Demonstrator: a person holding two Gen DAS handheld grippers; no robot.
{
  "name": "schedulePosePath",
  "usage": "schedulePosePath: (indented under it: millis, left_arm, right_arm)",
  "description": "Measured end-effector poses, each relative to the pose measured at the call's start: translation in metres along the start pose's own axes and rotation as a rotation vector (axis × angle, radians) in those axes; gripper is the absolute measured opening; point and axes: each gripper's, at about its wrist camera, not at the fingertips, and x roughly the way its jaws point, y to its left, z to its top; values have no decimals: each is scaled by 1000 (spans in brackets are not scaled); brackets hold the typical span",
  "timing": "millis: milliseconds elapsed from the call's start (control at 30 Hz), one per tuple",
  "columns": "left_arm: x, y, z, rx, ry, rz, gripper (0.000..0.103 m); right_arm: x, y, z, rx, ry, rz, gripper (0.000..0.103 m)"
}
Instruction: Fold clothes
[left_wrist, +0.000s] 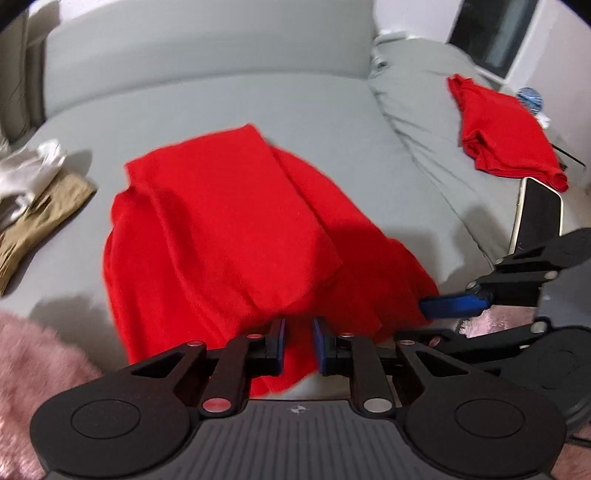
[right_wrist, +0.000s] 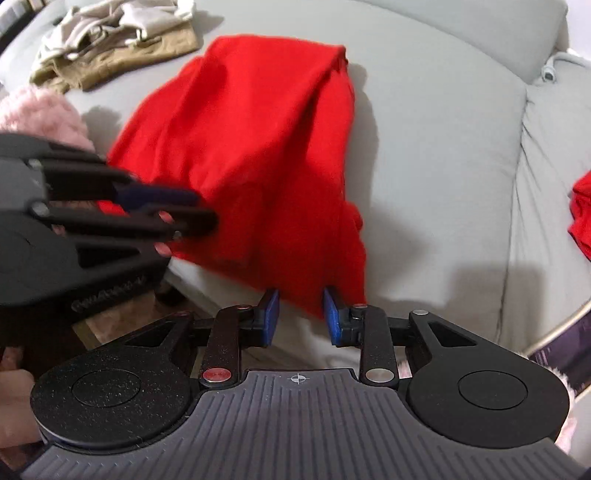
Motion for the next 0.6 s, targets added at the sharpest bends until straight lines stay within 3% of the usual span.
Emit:
schedulePosePath:
  millis: [133, 300, 600]
  left_arm:
    - [-13, 0, 0, -65, 14, 15, 31]
    - [-12, 12, 3, -152, 22, 15, 33]
    - [-17, 75, 25, -164, -4, 64, 38]
  right_arm:
    - [-28, -7, 1, 30, -49, 27, 37]
    - [-41, -13, 9, 38, -48, 17, 44]
    - [-33, -25, 15, 150, -64, 4, 51]
